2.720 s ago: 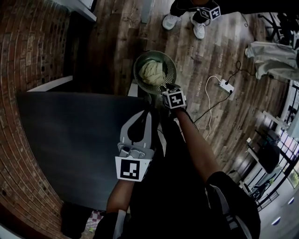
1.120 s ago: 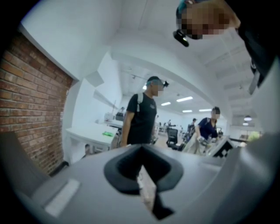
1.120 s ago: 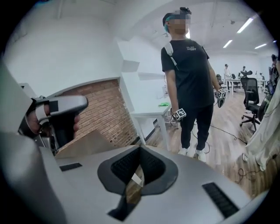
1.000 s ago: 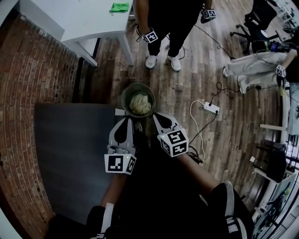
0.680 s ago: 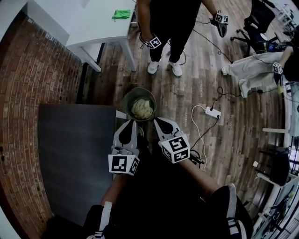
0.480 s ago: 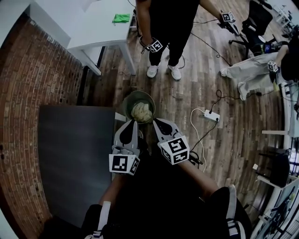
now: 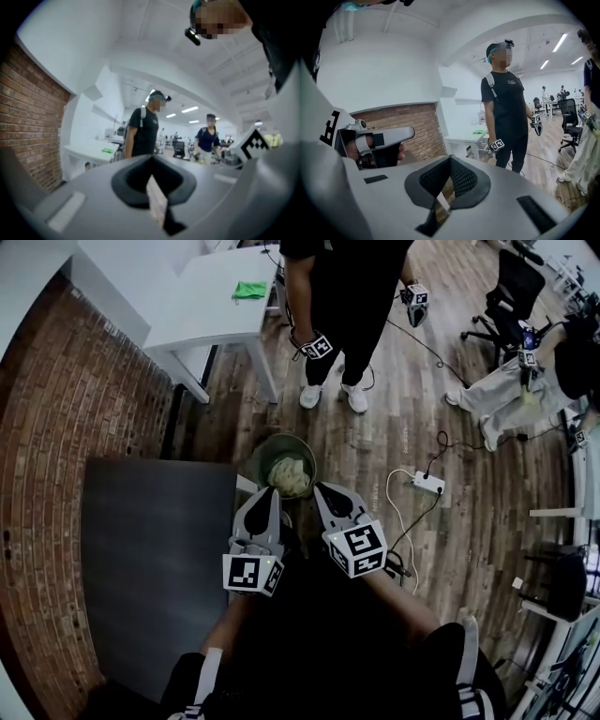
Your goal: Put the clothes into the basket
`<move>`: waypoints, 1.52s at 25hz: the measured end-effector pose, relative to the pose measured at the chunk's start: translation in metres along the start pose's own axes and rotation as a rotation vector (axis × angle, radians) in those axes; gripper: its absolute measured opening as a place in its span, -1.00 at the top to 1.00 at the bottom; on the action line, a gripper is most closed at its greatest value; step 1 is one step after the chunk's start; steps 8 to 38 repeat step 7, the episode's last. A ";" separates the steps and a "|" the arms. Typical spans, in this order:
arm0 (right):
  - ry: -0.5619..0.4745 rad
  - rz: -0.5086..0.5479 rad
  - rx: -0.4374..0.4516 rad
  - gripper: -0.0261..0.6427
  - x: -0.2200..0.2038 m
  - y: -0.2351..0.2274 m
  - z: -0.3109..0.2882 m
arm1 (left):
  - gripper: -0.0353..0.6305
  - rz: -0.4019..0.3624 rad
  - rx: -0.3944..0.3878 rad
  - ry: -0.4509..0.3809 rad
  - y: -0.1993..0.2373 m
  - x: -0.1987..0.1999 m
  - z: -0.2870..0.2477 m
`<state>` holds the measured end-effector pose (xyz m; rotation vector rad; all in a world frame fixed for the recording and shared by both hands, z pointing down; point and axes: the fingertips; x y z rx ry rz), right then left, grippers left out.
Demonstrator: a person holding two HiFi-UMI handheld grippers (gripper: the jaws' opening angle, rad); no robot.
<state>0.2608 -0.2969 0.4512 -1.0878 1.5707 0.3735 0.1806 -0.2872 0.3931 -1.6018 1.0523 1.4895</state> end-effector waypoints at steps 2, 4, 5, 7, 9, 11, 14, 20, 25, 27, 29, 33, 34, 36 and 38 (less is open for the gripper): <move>-0.003 0.001 0.003 0.90 0.002 0.002 -0.002 | 0.88 0.007 0.003 -0.002 0.005 0.000 0.000; -0.003 0.005 0.008 0.90 0.001 0.006 -0.001 | 0.88 0.016 0.007 -0.002 0.007 -0.001 0.003; -0.002 0.007 0.010 0.90 0.001 0.007 0.000 | 0.88 0.019 0.008 -0.003 0.007 -0.001 0.005; -0.001 0.013 0.014 0.90 0.000 0.010 0.002 | 0.88 0.025 0.011 -0.005 0.008 -0.001 0.008; -0.001 0.013 0.014 0.90 0.000 0.010 0.002 | 0.88 0.025 0.011 -0.005 0.008 -0.001 0.008; -0.001 0.013 0.014 0.90 0.000 0.010 0.002 | 0.88 0.025 0.011 -0.005 0.008 -0.001 0.008; -0.001 0.013 0.014 0.90 0.000 0.010 0.002 | 0.88 0.025 0.011 -0.005 0.008 -0.001 0.008; -0.001 0.013 0.014 0.90 0.000 0.010 0.002 | 0.88 0.025 0.011 -0.005 0.008 -0.001 0.008; -0.001 0.013 0.014 0.90 0.000 0.010 0.002 | 0.88 0.025 0.011 -0.005 0.008 -0.001 0.008; -0.001 0.013 0.014 0.90 0.000 0.010 0.002 | 0.88 0.025 0.011 -0.005 0.008 -0.001 0.008; -0.001 0.013 0.014 0.90 0.000 0.010 0.002 | 0.88 0.025 0.011 -0.005 0.008 -0.001 0.008; -0.001 0.013 0.014 0.90 0.000 0.010 0.002 | 0.88 0.025 0.011 -0.005 0.008 -0.001 0.008; -0.001 0.013 0.014 0.90 0.000 0.010 0.002 | 0.88 0.025 0.011 -0.005 0.008 -0.001 0.008; -0.001 0.013 0.014 0.90 0.000 0.010 0.002 | 0.88 0.025 0.011 -0.005 0.008 -0.001 0.008; -0.001 0.013 0.014 0.90 0.000 0.010 0.002 | 0.88 0.025 0.011 -0.005 0.008 -0.001 0.008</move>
Point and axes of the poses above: the fingertips, and each gripper's own axes: z backward along the fingers, y to its left, x out of its top, and after that the axes turned 5 degrees about -z, right-handed
